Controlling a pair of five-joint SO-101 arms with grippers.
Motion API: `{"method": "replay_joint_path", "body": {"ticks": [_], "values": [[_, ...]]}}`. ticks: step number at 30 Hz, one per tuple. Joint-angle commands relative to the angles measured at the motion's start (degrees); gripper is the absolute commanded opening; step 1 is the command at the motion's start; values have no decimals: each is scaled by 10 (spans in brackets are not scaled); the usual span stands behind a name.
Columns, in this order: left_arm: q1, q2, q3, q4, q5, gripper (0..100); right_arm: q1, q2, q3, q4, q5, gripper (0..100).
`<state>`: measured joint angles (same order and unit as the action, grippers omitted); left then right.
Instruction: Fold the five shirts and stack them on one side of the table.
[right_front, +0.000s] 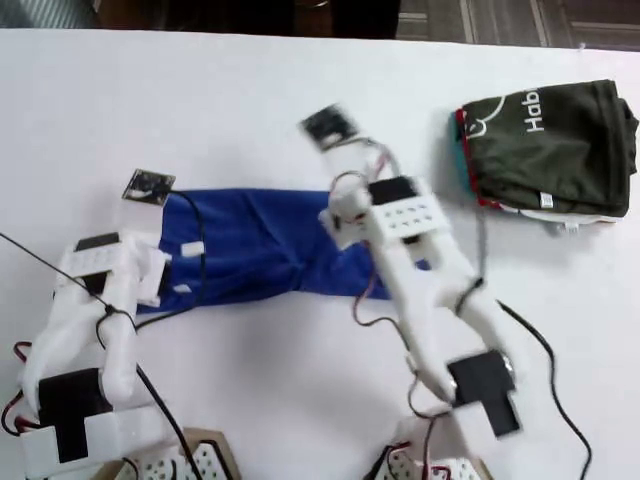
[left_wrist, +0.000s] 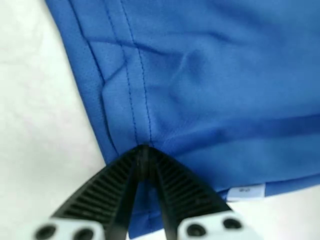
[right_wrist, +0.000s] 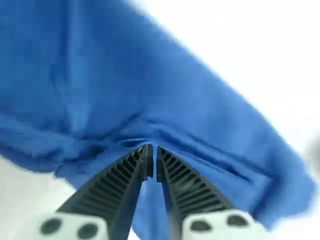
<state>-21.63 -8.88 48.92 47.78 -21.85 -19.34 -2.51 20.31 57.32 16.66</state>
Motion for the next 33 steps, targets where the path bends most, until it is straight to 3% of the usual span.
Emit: {"method": "replay_joint_path", "body": {"ticks": [1,6,15,19,28,33], "values": [[7,-2,-7,-8,7,27,50,-90,17,19,-12,20],[7,-2,-7,-8,7,27,100,-133,91,13,11,20],[7,-2,-7,-8,7,27,134,-132,219,-98,29,20],[7,-2,-7,-8,7,27,161,-132,252,-130,72,20],[7,-2,-7,-8,7,27,206,-140,276,-131,84,20],[7,-2,-7,-8,7,27,189,-215,273,-100,82,20]]}}
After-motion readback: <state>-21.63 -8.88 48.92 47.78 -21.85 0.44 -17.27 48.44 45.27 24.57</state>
